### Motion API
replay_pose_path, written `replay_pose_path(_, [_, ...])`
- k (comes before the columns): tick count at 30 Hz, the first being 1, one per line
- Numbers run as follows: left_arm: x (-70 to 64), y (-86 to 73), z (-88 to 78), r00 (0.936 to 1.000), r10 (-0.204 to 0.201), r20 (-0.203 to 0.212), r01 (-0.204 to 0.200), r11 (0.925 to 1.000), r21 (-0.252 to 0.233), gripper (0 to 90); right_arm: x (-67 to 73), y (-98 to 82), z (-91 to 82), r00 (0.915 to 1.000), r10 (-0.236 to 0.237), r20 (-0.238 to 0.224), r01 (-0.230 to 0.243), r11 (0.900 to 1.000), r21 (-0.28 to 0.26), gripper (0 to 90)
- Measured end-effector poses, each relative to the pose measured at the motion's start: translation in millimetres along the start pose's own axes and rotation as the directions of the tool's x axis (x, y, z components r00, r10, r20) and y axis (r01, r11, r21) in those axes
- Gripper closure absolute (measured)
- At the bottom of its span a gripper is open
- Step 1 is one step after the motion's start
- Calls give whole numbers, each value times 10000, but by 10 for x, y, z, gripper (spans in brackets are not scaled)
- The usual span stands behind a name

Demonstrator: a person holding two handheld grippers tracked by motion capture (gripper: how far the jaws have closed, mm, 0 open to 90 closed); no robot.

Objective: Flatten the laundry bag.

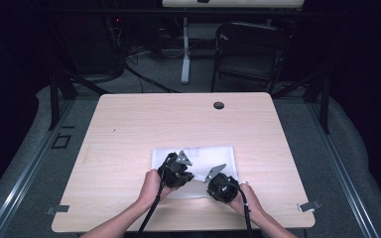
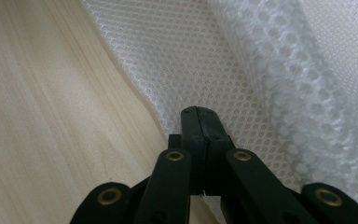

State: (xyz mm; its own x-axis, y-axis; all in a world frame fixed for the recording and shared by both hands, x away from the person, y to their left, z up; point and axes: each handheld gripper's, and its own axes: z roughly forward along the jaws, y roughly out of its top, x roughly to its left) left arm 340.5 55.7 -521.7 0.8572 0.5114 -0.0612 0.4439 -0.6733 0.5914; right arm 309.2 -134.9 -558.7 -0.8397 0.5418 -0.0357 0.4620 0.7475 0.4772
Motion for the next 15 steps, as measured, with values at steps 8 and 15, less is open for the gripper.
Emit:
replay_pose_path(8, [16, 35, -25, 10000, 77, 37, -77, 10000, 43, 875, 4, -2, -10, 10000, 6, -99, -5, 10000, 99, 900])
replay_pose_path(15, [46, 78, -55, 9998, 64, -189, -66, 10000, -75, 876, 0, -5, -22, 9998, -11, -206, 15, 9997, 229, 900])
